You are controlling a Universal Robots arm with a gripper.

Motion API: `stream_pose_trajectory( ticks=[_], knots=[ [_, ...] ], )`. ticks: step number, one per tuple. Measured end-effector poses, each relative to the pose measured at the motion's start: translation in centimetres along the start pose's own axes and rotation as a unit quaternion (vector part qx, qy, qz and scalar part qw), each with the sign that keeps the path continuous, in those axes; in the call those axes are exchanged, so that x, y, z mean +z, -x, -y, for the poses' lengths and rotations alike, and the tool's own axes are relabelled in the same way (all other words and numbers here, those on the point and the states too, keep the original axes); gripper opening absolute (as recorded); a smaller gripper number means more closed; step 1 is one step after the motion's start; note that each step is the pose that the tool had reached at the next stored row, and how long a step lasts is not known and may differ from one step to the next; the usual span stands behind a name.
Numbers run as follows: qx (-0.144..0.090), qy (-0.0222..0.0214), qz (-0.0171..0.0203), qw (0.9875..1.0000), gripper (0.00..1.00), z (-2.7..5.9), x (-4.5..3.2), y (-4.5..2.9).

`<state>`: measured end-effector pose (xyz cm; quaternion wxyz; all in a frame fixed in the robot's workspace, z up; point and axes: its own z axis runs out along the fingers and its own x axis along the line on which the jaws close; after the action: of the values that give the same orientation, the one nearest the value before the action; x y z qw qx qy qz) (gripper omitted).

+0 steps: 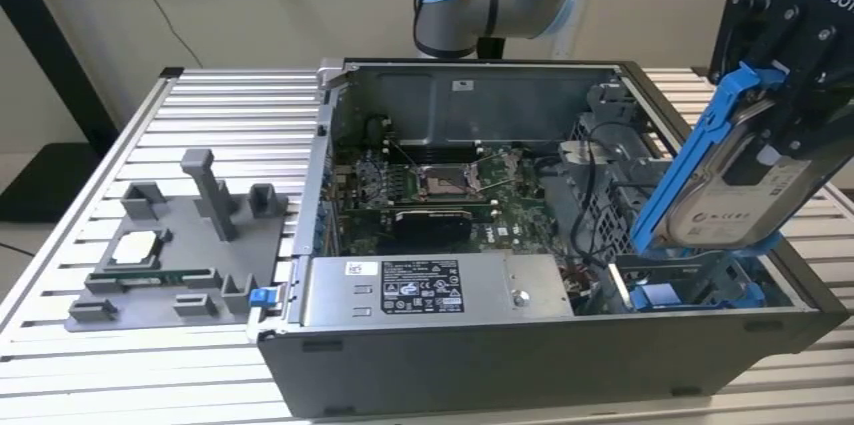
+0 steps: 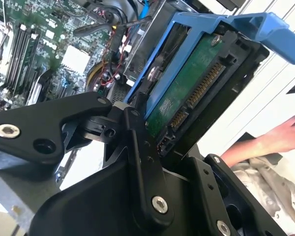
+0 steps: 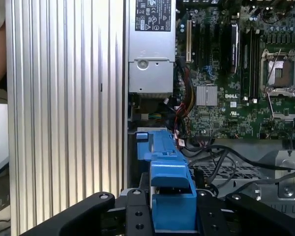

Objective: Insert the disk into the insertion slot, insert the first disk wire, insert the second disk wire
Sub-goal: 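Insert the disk into the insertion slot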

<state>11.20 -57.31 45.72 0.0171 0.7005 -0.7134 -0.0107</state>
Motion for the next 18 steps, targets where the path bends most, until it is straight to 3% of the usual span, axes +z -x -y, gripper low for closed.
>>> stream_pose_trajectory(
  ticks=[18],
  knots=[
    [0.000,0.0000,0.0000,1.0000,0.00,0.05,1.14,0.01]
  ],
)
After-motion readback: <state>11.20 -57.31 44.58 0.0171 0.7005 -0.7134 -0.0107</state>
